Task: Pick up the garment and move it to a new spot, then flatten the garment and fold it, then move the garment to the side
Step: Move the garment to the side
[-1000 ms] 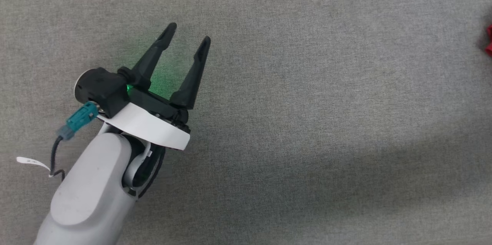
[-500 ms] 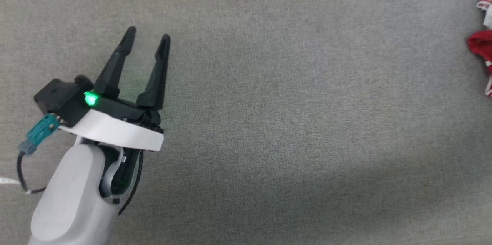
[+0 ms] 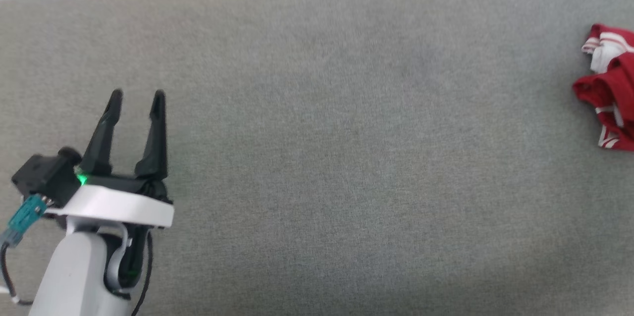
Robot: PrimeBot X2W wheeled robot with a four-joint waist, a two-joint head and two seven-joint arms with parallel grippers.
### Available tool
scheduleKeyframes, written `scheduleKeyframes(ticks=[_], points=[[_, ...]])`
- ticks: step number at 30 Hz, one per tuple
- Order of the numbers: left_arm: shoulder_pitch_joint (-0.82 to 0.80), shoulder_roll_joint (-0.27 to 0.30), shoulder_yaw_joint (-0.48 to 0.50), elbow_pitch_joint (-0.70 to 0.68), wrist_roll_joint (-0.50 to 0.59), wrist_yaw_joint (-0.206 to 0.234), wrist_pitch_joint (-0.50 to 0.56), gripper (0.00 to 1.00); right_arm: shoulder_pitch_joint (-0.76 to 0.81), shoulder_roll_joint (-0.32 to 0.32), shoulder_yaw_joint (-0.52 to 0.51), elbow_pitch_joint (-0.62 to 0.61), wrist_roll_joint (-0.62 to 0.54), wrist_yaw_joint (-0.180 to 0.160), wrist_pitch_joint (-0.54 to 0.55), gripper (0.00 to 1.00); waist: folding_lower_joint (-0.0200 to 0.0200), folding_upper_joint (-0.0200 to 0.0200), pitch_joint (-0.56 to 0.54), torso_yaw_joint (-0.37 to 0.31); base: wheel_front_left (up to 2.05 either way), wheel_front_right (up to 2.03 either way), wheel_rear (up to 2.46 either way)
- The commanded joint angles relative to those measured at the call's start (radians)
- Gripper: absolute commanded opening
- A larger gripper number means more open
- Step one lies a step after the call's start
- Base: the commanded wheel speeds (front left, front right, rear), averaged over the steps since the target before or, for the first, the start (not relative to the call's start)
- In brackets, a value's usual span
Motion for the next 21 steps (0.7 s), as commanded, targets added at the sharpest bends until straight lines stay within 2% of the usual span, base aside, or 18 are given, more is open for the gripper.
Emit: scheduleKeyframes(ticks=[1, 11, 21], points=[[0.022, -0.005, 0.020, 0.008, 0.018, -0.003, -0.005, 1.00, 0.030, 0.010, 0.006, -0.018, 0.016, 0.000, -0.027, 1.00, 0.0000, 0.0000, -0.033, 0.009, 0.00, 0.00, 0.00], [0.128, -0.026, 0.107, -0.020, 0.064, -0.003, -0.005, 1.00, 0.176, 0.095, 0.005, -0.129, -0.005, 0.000, -0.120, 1.00, 0.0000, 0.0000, -0.116, 0.018, 0.00, 0.00, 0.00], [0.253, -0.070, 0.194, -0.088, 0.112, -0.003, -0.005, 1.00, 0.412, 0.216, -0.137, -0.373, -0.153, 0.000, -0.130, 1.00, 0.0000, 0.0000, -0.186, 0.029, 0.00, 0.00, 0.00]])
